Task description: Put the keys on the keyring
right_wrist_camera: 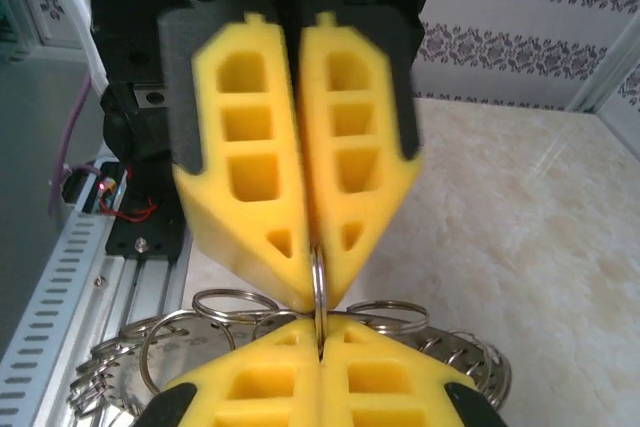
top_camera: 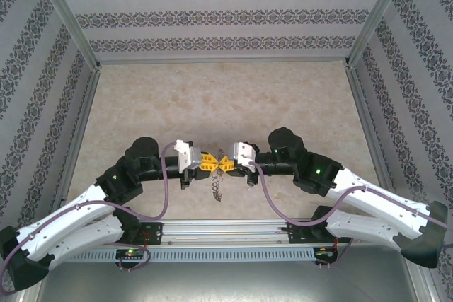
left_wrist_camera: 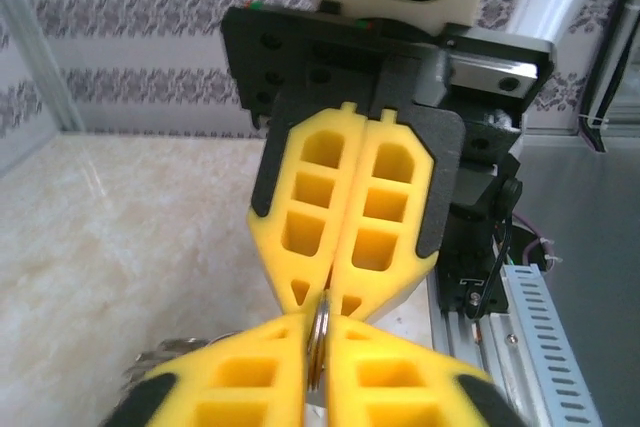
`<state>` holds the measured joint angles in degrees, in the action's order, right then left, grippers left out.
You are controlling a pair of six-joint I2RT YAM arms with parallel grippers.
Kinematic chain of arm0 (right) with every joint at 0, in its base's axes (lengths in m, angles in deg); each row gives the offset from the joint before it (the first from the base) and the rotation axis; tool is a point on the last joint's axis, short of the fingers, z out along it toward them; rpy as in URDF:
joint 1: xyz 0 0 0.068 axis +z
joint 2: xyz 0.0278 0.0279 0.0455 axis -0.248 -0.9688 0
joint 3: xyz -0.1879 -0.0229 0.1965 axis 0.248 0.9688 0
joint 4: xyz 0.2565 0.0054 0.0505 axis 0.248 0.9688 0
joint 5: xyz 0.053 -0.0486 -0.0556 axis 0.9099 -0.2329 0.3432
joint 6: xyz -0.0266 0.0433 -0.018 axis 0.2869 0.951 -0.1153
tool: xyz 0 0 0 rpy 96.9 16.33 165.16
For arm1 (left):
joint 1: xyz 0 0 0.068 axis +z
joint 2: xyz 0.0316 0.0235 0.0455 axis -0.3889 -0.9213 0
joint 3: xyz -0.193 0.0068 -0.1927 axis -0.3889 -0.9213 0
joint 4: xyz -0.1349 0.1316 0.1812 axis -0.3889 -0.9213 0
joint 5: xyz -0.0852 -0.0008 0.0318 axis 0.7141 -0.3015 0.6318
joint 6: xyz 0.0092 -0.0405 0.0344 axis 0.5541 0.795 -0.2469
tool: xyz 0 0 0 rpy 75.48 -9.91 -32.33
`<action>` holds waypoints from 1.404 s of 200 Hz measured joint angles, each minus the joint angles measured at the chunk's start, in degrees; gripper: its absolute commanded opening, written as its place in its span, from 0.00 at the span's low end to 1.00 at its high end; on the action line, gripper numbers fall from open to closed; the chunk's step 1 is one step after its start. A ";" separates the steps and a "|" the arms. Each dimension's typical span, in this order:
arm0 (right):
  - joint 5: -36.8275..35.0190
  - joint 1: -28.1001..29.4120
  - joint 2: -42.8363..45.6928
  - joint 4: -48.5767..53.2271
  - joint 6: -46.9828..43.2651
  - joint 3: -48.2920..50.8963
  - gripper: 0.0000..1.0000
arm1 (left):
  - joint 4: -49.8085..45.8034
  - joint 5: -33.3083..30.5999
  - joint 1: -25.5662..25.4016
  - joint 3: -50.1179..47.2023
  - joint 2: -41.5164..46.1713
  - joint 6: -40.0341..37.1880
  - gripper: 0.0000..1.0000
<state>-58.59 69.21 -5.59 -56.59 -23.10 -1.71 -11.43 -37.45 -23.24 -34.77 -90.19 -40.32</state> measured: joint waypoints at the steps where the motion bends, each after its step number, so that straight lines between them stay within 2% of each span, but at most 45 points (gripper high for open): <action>1: -0.09 0.00 -0.02 0.09 -0.07 -0.02 0.00 | -0.20 -0.04 0.00 0.11 -0.04 -0.04 0.23; 42: -5.25 0.00 -3.10 6.01 -3.17 -3.69 0.00 | -9.20 -5.46 -0.94 6.60 -2.47 -4.44 0.27; 86: -7.02 0.02 -4.81 9.29 -5.35 -6.08 0.00 | -13.53 -5.86 -1.62 8.61 -4.68 -6.49 0.27; 146: -7.39 0.92 -6.80 12.72 -6.67 -7.04 0.00 | -14.73 -6.16 -1.92 9.18 -7.21 -7.39 0.27; 281: -5.16 0.92 -5.92 12.68 -6.86 -7.15 0.00 | -15.06 -6.62 -1.92 9.38 -7.87 -8.20 0.24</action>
<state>-63.75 70.13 -11.51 -43.92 -29.97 -8.86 -26.49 -44.07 -25.16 -25.40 -98.06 -48.51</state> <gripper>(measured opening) 0.059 0.242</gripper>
